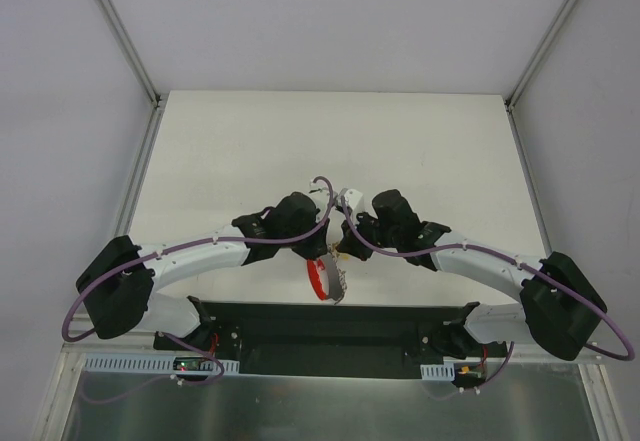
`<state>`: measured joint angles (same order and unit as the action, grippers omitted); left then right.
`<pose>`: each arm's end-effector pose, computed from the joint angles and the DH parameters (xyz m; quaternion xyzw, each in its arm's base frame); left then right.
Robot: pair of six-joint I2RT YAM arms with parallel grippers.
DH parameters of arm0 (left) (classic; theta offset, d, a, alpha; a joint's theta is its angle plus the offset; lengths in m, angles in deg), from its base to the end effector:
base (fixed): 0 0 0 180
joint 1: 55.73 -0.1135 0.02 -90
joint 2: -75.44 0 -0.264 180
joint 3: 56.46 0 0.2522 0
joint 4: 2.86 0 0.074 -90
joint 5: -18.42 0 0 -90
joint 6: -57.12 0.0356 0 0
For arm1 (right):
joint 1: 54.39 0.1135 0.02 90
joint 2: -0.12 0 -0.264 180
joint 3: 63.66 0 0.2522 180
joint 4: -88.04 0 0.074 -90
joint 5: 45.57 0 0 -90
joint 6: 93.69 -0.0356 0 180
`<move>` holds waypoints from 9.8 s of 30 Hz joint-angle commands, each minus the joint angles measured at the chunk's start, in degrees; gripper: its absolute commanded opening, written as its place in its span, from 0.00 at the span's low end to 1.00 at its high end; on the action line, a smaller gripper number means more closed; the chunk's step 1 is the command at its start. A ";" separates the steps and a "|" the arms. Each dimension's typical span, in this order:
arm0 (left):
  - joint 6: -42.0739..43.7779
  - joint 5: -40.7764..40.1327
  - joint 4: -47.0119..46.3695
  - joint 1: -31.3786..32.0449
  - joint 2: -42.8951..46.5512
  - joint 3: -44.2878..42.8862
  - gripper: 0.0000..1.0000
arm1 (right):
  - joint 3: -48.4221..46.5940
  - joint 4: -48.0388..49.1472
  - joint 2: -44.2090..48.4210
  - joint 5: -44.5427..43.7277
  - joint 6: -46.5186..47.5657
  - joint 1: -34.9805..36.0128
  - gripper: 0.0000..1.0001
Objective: Put the keys on the keyring
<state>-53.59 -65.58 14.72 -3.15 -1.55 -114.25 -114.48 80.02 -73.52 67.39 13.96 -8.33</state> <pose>0.1711 -0.2297 0.2223 0.2677 0.8521 -0.3045 0.3310 0.1772 0.2039 0.2143 -0.5333 0.6721 0.2865 0.4265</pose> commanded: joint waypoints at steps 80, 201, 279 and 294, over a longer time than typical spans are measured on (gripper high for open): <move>16.92 8.85 -43.27 -1.07 24.78 26.45 0.63 | -14.97 -17.16 9.66 -14.61 11.71 8.96 0.01; 16.76 -1.43 -19.99 2.61 18.91 4.68 0.00 | -12.68 -15.32 10.11 -40.97 -3.06 15.28 0.01; 6.65 -15.32 -36.86 4.11 26.63 19.86 0.48 | -10.84 -18.13 19.07 -21.12 7.05 3.86 0.01; 18.77 4.80 -35.72 3.59 23.82 17.66 0.67 | -13.30 -22.08 17.40 -16.02 10.39 3.95 0.01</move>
<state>-40.54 -70.13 -20.03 1.15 22.32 -94.23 -123.81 57.92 -56.54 48.48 22.09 -4.53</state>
